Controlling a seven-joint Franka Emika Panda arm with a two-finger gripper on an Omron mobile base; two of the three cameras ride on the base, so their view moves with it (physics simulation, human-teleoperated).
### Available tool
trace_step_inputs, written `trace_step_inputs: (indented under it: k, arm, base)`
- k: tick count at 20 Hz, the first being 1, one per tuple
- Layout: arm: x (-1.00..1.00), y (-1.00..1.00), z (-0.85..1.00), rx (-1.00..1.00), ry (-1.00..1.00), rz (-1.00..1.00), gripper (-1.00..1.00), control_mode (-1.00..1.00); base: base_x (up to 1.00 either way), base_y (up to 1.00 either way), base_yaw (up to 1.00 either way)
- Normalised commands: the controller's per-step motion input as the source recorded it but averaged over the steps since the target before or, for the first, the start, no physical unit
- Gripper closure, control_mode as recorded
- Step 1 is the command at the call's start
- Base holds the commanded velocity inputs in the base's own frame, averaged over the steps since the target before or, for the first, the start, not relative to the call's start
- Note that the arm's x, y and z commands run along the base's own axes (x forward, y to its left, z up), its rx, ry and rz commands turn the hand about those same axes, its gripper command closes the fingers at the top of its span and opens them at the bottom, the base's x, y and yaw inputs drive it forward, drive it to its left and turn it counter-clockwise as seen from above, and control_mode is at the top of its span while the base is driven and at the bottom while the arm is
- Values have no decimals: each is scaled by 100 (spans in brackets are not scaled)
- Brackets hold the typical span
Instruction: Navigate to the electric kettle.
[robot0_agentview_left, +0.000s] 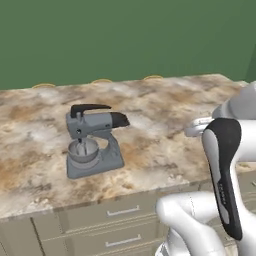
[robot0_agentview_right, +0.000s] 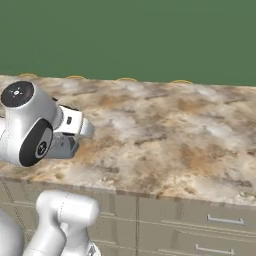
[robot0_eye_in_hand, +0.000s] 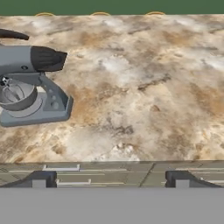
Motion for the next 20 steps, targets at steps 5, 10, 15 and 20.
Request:
trace_step_inputs:
  k: [5,10,15,20]
  arm:
    - [0,0,0,0,0,0,-100,100]
    - [0,0,0,0,0,0,-100,100]
    - [0,0,0,0,0,0,-100,100]
    - [0,0,0,0,0,0,-100,100]
  base:
    - [-8,-80,-67]
    - [0,-2,-99]
    - [0,0,-100]
    - [0,0,-100]
